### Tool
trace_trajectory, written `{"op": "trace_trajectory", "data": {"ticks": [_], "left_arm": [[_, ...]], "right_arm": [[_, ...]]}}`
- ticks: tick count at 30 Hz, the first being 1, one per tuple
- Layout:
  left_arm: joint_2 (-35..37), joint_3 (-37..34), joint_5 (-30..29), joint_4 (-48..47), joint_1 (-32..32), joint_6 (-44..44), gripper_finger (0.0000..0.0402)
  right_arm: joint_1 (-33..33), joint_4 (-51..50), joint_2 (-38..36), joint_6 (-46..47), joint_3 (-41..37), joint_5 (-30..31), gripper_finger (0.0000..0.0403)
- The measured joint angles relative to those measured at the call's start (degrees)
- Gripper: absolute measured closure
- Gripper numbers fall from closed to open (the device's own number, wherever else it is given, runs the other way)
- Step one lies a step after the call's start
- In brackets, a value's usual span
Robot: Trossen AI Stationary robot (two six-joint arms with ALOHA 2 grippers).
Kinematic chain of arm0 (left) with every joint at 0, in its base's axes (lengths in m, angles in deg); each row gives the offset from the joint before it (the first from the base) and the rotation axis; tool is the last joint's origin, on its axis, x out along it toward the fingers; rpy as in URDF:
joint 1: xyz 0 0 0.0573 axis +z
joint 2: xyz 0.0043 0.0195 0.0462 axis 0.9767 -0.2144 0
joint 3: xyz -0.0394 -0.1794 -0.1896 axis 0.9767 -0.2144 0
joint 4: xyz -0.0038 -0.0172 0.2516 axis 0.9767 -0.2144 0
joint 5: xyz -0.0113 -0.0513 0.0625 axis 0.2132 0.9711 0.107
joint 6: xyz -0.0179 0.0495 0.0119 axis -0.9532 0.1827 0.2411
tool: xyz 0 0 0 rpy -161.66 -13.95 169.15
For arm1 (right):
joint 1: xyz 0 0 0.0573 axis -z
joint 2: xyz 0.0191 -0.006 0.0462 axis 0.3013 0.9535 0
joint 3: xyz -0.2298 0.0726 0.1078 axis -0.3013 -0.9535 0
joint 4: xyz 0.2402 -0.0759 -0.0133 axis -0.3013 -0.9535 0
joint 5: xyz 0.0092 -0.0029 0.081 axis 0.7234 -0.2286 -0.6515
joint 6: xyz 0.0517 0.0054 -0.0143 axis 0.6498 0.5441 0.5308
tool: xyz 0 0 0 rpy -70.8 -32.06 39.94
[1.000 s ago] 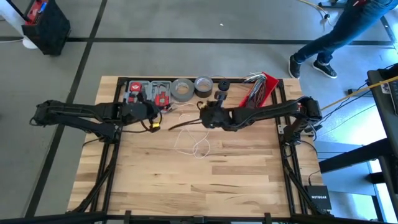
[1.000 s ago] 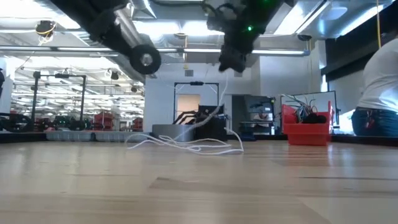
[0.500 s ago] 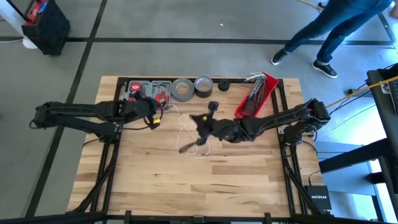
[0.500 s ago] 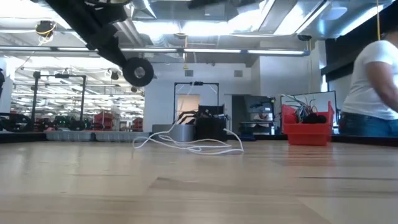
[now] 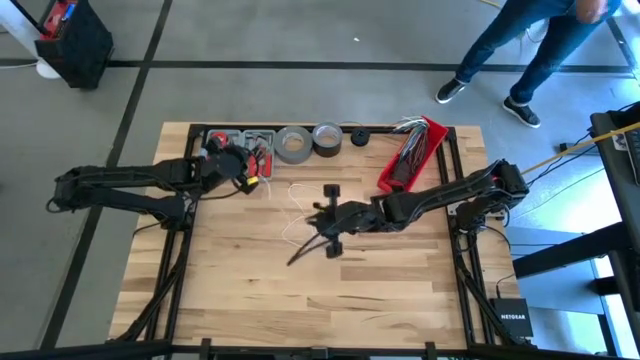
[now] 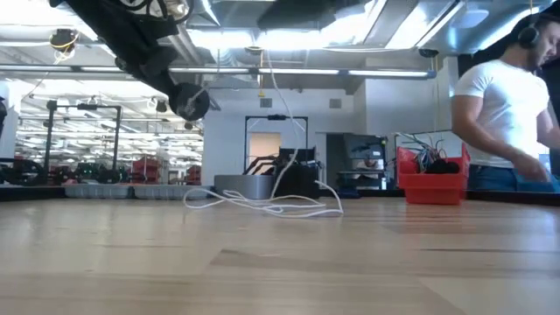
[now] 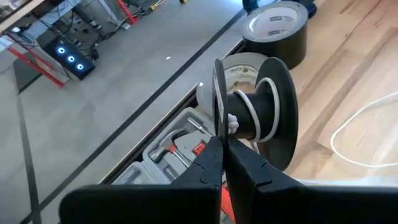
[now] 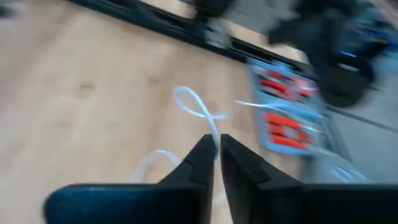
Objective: Coil cords
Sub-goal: Uncoil the white wire from the black spool
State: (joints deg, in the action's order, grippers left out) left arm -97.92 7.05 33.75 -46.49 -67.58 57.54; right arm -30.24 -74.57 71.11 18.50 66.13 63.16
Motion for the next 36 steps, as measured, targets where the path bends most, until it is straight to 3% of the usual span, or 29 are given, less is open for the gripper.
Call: {"op": "trace_trajectory", "data": {"ticks": [8, 13, 17, 20, 23, 25, 30, 36], "left_arm": [[0.0, 0.0, 0.04, -0.04, -1.58, 0.28, 0.04], [0.0, 0.0, 0.04, -0.04, -1.9, 0.95, 0.04], [0.0, 0.01, 0.04, -0.07, -1.9, 1.54, 0.04], [0.0, 0.01, 0.04, -0.06, -1.88, 1.86, 0.04], [0.0, 0.02, 0.04, -0.07, -1.88, 1.86, 0.04], [0.0, 0.01, 0.22, -0.07, -1.9, 1.84, 0.04], [0.0, 0.01, 1.17, -0.1, -1.9, 1.99, 0.04], [0.0, 0.0, 1.16, 0.01, -1.86, 1.99, 0.04]], "right_arm": [[0.83, -5.47, 0.31, 3.49, 0.01, 21.61, 0.0281], [0.74, -9.99, 0.13, 2.44, 0.0, 25.33, 0.0241], [1.12, -6.01, 0.14, -1.43, 0.0, 21.22, 0.0233], [1.81, -0.06, 0.43, -0.62, 0.02, 6.92, 0.0233], [2.02, -2.33, 0.48, 0.56, 0.02, -9.72, 0.0233], [1.78, -6.68, 0.39, 1.25, 0.02, -14.72, 0.0233], [1.89, -13.05, -2.49, 4.11, 0.0, -12.25, 0.0233], [1.83, -2.31, -4.2, 0.58, 0.0, -4.21, 0.0233]]}}
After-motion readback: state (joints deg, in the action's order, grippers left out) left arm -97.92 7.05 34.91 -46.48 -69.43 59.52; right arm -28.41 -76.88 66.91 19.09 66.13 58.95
